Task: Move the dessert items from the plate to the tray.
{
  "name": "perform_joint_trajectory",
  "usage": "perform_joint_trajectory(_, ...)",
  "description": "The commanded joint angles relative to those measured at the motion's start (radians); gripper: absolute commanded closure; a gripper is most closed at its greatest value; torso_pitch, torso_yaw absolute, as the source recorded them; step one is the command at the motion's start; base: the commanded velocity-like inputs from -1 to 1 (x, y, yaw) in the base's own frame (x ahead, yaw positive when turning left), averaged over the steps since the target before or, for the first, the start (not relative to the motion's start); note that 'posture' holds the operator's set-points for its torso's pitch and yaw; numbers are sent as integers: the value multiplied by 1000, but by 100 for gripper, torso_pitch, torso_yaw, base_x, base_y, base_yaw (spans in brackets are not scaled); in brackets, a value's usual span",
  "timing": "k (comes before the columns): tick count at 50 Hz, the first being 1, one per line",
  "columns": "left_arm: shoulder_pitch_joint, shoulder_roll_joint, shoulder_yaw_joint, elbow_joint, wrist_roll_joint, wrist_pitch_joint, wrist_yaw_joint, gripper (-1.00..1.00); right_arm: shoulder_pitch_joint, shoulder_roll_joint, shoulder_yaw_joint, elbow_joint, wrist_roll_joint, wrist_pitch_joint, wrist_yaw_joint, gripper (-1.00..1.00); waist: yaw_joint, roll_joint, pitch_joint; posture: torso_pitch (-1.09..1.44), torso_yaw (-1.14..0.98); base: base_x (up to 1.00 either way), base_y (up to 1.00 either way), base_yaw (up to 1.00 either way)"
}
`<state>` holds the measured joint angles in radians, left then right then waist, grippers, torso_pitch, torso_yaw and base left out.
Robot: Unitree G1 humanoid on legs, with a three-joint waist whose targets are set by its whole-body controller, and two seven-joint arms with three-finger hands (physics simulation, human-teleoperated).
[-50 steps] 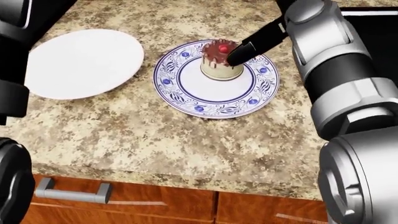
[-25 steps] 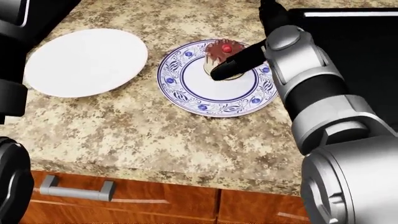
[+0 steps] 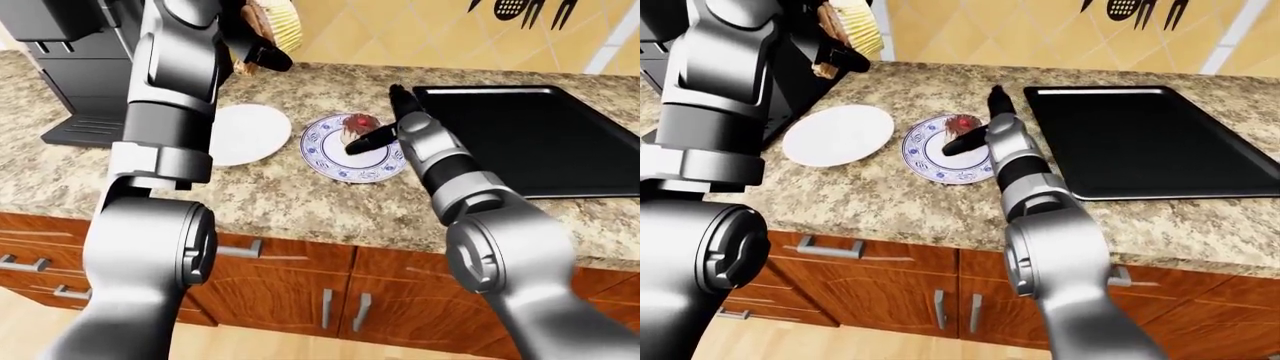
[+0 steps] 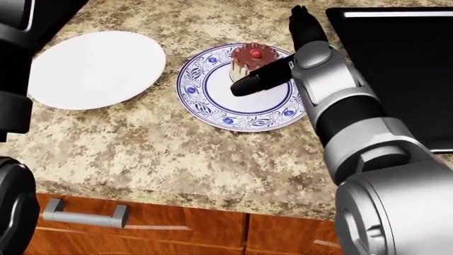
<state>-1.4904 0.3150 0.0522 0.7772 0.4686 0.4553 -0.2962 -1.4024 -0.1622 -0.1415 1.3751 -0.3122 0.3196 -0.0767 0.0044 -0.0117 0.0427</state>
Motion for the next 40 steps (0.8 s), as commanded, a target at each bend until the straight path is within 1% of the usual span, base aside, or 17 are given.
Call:
perform_joint_trajectory(1,-43,11,7,-40,5,-24,13,100,-45,-10,2,-43,-6,-27,-6,-100,0,1,-37,0,0,0,0,0)
perform_joint_trajectory(5,-44,11,8,-41,5,-23,12,100,-42,1,1,-41,-6,-34,2,-100,0,2,-37,0,0,0,0,0)
perform_joint_trajectory(9,-42,10,7,-42,8,-23,11,100,-42,7,13,-40,-25,-40,-10,-100,0,3,-38,0,0,0,0,0)
perform_joint_trajectory(11,-42,10,7,-43,8,-22,10,100,-44,6,3,-42,-16,-58,-2,-100,0,3,-38,0,0,0,0,0)
perform_joint_trajectory(14,-43,11,8,-40,9,-23,11,100,-38,9,22,-39,-40,-64,-11,-100,0,3,-37,0,0,0,0,0)
perform_joint_trajectory(23,-41,10,7,-40,12,-23,9,100,-31,14,2,-37,-36,-71,-28,-100,0,3,-37,0,0,0,0,0)
perform_joint_trajectory(33,-36,10,6,-45,15,-21,4,100,-32,14,-1,-37,-34,-73,-31,-100,0,3,-37,0,0,0,0,0)
perform_joint_trajectory(35,-37,10,6,-41,16,-23,5,100,-31,14,1,-37,-36,-76,-30,-96,0,3,-37,0,0,0,0,0)
perform_joint_trajectory(39,-36,10,7,-45,17,-21,4,100,-28,15,4,-37,-40,-80,-29,-97,-1,3,-37,0,0,0,0,0)
perform_joint_trajectory(40,-36,10,6,-44,18,-21,4,100,-28,15,5,-37,-42,-80,-29,-91,-1,3,-37,0,0,0,0,0)
